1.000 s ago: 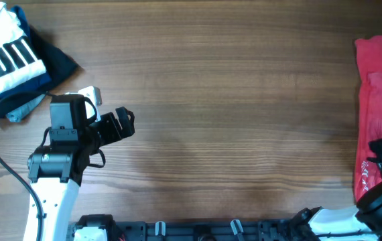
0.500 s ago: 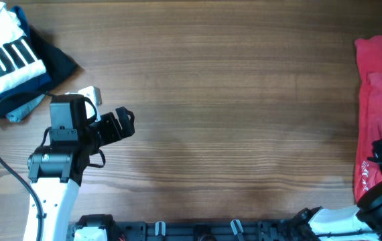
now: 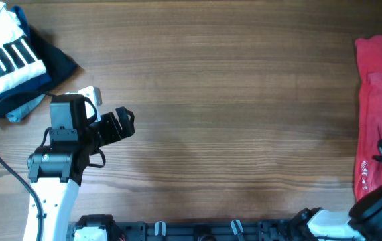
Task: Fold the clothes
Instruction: 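Reach the right gripper to the red T-shirt and grasp it, then drag the red T-shirt with the right gripper to table center, then grasp the T-shirt's left end with the left gripper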
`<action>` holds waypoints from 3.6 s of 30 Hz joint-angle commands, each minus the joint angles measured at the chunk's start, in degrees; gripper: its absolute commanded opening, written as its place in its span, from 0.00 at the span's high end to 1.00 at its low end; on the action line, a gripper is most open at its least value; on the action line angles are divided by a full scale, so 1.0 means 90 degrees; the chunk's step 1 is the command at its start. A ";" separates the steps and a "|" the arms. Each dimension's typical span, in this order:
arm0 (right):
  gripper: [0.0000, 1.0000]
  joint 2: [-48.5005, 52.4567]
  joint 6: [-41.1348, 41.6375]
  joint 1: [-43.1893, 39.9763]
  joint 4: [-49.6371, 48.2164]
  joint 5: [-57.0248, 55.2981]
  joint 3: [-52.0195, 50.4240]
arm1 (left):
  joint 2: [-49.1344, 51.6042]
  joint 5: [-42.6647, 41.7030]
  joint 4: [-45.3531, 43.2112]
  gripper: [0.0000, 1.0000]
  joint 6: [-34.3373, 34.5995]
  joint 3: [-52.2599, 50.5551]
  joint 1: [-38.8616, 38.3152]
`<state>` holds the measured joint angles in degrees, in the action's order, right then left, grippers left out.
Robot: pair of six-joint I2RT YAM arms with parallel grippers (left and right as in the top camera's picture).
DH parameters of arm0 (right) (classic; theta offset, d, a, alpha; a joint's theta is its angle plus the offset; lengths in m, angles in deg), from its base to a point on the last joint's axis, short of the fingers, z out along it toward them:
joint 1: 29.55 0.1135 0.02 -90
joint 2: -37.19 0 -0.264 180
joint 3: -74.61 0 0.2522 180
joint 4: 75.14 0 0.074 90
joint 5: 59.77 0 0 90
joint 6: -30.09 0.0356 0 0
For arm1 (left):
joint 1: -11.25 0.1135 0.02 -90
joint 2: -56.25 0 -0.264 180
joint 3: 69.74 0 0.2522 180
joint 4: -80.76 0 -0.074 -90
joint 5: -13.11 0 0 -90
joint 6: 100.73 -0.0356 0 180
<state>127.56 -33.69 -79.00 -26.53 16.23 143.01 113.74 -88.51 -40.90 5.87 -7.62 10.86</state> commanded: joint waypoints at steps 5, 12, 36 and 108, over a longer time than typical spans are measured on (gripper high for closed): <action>0.94 -0.0491 -0.0080 -0.0007 0.0121 0.0134 0.0221 | -0.0005 0.0138 -0.0017 0.00 -0.0136 0.0112 -0.0022; 0.96 -0.0588 -0.0389 0.0134 0.0253 0.1180 0.0335 | -0.0005 0.0257 -0.0017 0.00 -0.0136 0.0112 -0.0022; 0.96 -0.1812 0.0270 0.8051 -0.1960 0.1656 0.0828 | -0.0005 0.0255 -0.0024 0.00 -0.0134 0.0112 -0.0022; 0.18 -0.0833 0.1749 0.6312 0.2234 0.1229 0.0770 | 0.5158 -0.1205 -0.3849 0.02 0.4549 0.0112 -0.4184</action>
<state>120.98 -16.97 -21.99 -7.04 26.44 149.59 155.93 -101.58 -74.30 41.12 -6.22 -24.20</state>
